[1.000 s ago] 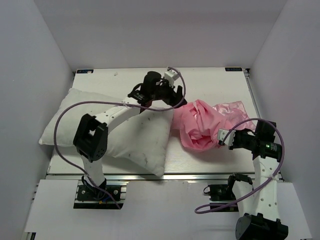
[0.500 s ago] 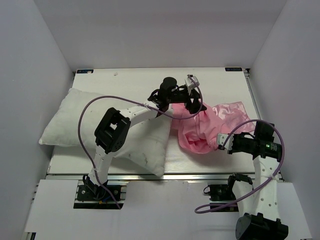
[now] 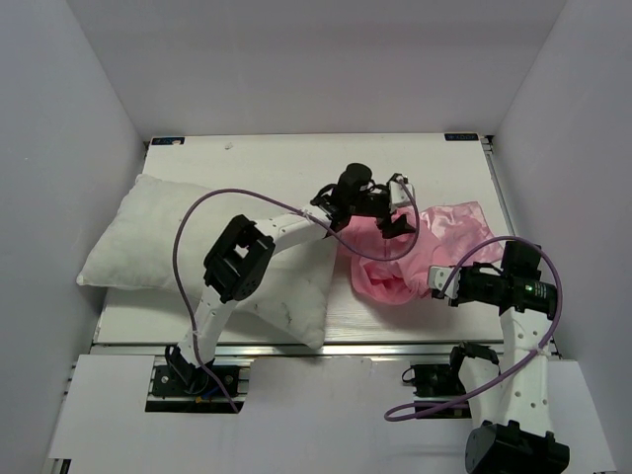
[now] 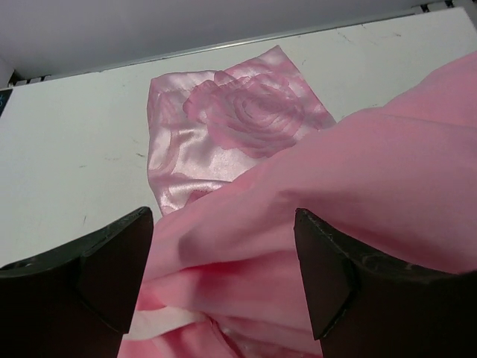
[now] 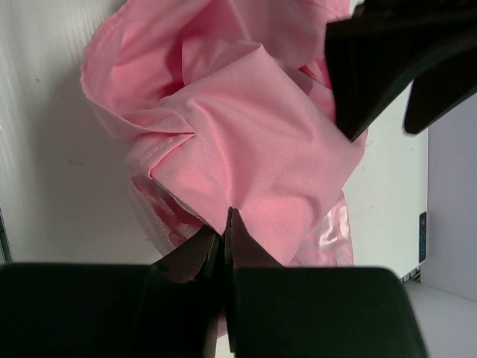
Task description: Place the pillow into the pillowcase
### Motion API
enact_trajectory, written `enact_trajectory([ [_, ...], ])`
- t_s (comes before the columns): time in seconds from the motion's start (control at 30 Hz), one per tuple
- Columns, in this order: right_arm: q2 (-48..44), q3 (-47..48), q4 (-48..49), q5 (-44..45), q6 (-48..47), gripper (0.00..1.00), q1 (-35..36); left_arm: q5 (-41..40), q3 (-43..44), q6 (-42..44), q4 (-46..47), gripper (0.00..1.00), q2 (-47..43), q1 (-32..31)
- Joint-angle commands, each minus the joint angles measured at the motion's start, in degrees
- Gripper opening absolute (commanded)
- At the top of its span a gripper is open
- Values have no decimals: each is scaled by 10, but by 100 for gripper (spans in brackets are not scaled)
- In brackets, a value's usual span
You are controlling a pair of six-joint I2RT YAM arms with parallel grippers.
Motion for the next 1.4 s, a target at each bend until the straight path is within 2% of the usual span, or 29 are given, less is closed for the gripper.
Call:
enact_trajectory([
  [0.0,-5,23,-23,-48,-19,4,-1,-16,23,61,-11,85,14,-15],
  [0.03,-5,25,-22,-55,-17,4,-1,-16,28,62,-13,84,19,-17],
  [0.13,-5,30,-9,-55,1,5,-1,-16,28,64,-20,74,25,-24],
  [0.23,-9,28,15,-45,37,4,-1,-21,8,64,-25,54,12,-25],
  [0.37,-12,28,41,-48,62,4,-1,-24,3,64,-21,48,16,-25],
  [0.47,-17,32,34,-56,70,4,-1,-23,31,58,-17,27,34,-30],
  [0.5,-17,32,37,-55,75,4,-1,-25,35,58,-18,2,37,-33],
  [0.67,-20,30,101,-22,164,3,-2,-57,9,23,4,0,24,-35],
  [0.77,-21,22,191,14,275,1,-1,-78,-26,7,16,0,-11,-27],
  [0.8,-18,20,248,27,339,0,-1,-77,-49,-1,20,0,-35,-20],
  [0.9,-5,23,319,59,409,0,-2,-57,-93,-20,31,0,-76,-10],
  [1.0,12,28,400,45,470,2,-1,-16,-149,-36,33,0,-124,-11],
  [1.07,25,27,465,25,512,5,7,2,-205,-90,89,0,-151,-15],
  [1.17,78,59,508,25,574,7,33,1,-259,-134,155,0,-173,-34],
  [1.27,175,117,539,42,655,6,57,8,-243,-151,161,0,-164,-68],
  [1.37,224,175,563,47,696,6,97,11,-217,-151,157,0,-153,-85],
])
